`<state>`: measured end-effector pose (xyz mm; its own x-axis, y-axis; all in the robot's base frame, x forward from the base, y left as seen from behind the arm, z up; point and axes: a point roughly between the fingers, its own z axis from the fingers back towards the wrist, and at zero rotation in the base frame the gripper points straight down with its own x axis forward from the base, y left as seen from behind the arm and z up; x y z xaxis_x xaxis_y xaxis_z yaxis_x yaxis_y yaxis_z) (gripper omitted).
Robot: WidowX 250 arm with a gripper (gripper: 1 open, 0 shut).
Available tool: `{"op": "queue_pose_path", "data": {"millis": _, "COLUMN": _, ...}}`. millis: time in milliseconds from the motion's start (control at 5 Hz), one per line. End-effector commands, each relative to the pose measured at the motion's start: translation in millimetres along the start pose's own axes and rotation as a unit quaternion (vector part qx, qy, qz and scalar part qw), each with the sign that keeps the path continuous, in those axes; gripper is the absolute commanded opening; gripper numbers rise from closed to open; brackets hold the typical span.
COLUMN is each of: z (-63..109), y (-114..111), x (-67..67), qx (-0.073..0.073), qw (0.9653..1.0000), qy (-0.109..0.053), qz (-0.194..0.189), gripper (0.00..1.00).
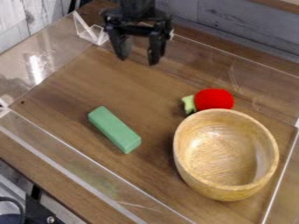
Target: Move the red object to the right side of the table
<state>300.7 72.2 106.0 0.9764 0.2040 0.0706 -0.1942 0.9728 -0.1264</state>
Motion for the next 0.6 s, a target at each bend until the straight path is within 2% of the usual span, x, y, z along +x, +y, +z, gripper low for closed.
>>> {"op": "queue_pose_path", "data": {"millis": 0, "z": 6.4, "y": 15.3, "x": 5.5, "qx": 0.008, "qw": 0.9993, "qy": -0.036, "qz": -0.006, "gripper": 1.00}}
{"op": "queue_pose_path", "data": {"millis": 200, "z": 4.6, "y": 14.7, "x": 1.7, "qx": 0.016, "qw": 0.9985, "qy": -0.047, "qz": 0.024, "gripper": 1.00}}
{"op": "queue_pose_path", "data": {"millis": 400, "z": 4.1, "y": 13.3, "x": 1.7, "qx": 0.024, "qw": 0.9962, "qy": -0.063, "qz": 0.055, "gripper": 1.00}}
